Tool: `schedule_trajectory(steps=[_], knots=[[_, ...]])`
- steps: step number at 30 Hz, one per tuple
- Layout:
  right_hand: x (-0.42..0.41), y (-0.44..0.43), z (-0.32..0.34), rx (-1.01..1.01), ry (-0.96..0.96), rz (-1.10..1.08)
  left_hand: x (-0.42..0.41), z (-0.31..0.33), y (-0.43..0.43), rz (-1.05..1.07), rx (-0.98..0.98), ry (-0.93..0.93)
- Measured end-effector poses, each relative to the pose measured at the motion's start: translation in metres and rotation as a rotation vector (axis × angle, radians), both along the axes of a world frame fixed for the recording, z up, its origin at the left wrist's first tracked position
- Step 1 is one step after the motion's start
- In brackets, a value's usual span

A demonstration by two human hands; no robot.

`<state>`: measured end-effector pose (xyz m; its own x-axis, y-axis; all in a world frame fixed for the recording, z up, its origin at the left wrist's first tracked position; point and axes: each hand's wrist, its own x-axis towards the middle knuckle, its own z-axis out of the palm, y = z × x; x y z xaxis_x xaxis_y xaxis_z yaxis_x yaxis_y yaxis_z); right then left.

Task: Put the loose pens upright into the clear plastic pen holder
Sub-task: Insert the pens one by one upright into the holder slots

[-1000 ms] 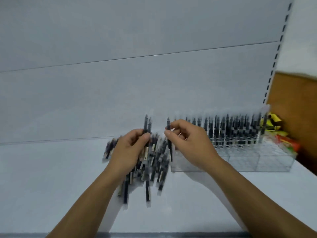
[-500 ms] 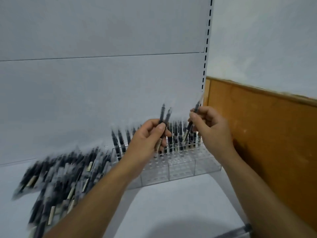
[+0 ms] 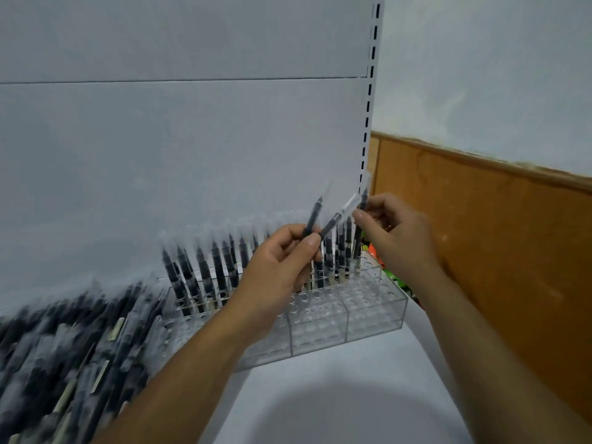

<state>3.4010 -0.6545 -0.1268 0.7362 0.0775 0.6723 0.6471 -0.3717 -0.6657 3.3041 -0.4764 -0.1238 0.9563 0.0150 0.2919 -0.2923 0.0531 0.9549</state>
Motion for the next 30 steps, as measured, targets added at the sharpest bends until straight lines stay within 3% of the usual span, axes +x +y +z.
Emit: schedule_trajectory(steps=[5, 15, 18, 23, 27, 30], knots=[[0.002, -0.005, -0.007, -0.185, 0.130, -0.045, -0.001, -0.002, 0.000, -0.012, 0.029, 0.008], [-0.008, -0.012, -0.007, -0.333, 0.256, -0.075, 0.000, -0.002, 0.001, -0.030, 0.045, 0.043], [-0.014, -0.022, -0.001, -0.167, 0.189, -0.033, 0.000, -0.001, 0.001, -0.025, 0.028, 0.054], [-0.033, -0.007, 0.009, 0.011, 0.338, 0.465, -0.001, 0.002, -0.001, -0.010, 0.068, 0.058], [-0.037, 0.004, 0.008, 0.191, 0.404, 0.532, -0.003, 0.002, -0.004, -0.007, 0.123, 0.066], [-0.031, -0.003, 0.012, 0.507, 0.400, 0.533, -0.003, 0.002, -0.006, 0.044, 0.159, 0.098]])
